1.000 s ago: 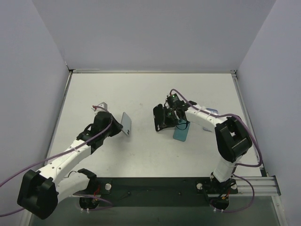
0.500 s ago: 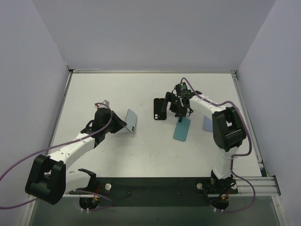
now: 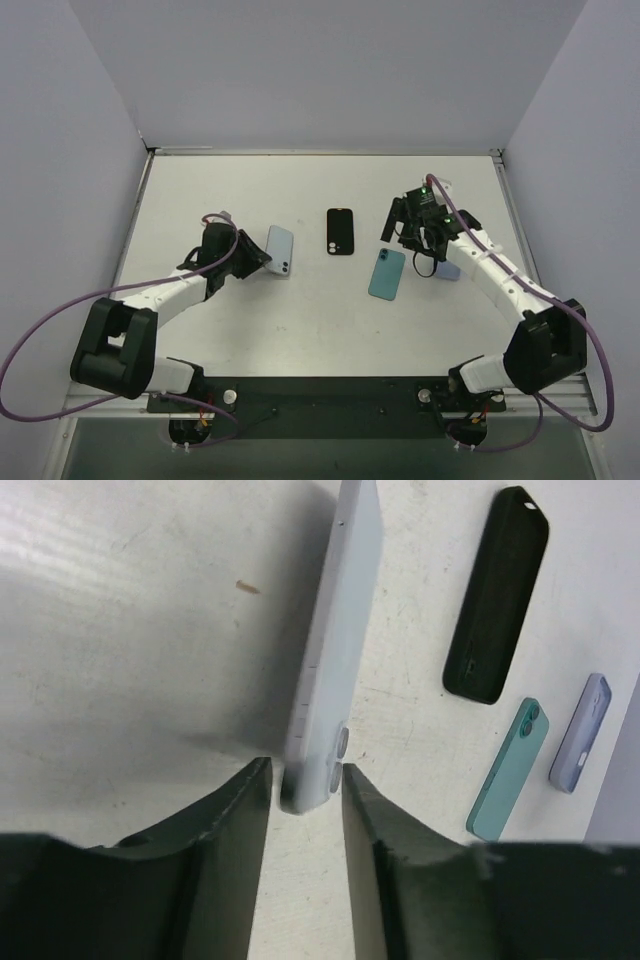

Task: Take the phone out of the phone case
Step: Place the phone at the center of the board, then reset both arms

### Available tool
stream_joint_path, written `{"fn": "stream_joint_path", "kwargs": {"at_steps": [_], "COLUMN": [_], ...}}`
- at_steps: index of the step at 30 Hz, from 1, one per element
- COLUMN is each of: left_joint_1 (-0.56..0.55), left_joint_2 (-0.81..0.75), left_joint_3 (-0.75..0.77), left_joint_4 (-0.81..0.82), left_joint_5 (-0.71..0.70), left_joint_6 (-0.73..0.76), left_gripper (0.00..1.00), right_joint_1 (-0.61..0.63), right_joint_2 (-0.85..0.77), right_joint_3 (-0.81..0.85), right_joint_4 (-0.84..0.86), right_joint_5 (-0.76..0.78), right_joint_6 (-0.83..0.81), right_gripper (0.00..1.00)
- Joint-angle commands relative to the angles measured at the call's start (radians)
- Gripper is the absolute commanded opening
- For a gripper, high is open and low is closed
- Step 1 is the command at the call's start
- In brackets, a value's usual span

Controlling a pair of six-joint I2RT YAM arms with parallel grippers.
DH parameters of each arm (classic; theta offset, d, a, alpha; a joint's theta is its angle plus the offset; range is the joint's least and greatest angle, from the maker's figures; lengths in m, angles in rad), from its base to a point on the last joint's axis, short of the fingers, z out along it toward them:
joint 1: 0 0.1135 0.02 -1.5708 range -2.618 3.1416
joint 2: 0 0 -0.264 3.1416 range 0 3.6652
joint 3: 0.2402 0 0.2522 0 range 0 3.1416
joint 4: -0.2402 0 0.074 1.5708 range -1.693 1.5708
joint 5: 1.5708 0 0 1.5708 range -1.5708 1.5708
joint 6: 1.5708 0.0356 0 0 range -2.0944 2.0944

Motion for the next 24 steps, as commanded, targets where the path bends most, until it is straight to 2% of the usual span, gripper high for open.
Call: {"fn": "stream_joint_path", "kwargs": {"at_steps": [1, 4, 5, 6, 16, 24], "left_joint_1": [0.011, 0.012, 0.014, 0.015, 0.035, 0.038], "left_joint_2": [0.020, 0.006, -0.002, -0.017, -0.236, -0.492], "left_joint_3": [0.009, 0.023, 0.032, 0.037, 0.173, 0.135], "left_joint_4": [-0.076, -0.132, -0.152, -0.165, -0.396, -0.516], "left_joint_5": [-0.022, -0.042, -0.048, -0.055, -0.076, -0.036], "left_joint_6": [0.037, 0.066, 0.074, 0.082, 0.212, 0.269], "left_gripper": [0.58, 0.73, 0.86, 0.91, 0.95, 0.95], "right_joint_1": [-0.007, -0.005, -0.007, -0.005, -0.007, -0.005], "right_joint_2": [-0.080, -0.155, -0.186, -0.201, -0.330, -0.334], "right_joint_3": [-0.071, -0.115, -0.122, -0.131, -0.122, -0.123], "right_joint_4": [-0.143, -0.169, -0.186, -0.197, -0.283, -0.283], "right_joint_5": [0.115, 0.130, 0.139, 0.141, 0.182, 0.205], "right_joint_6": [-0.007, -0.012, -0.010, -0.007, -0.007, -0.004], "right_gripper": [1.00, 1.00, 1.00, 1.00, 1.00, 1.00]}}
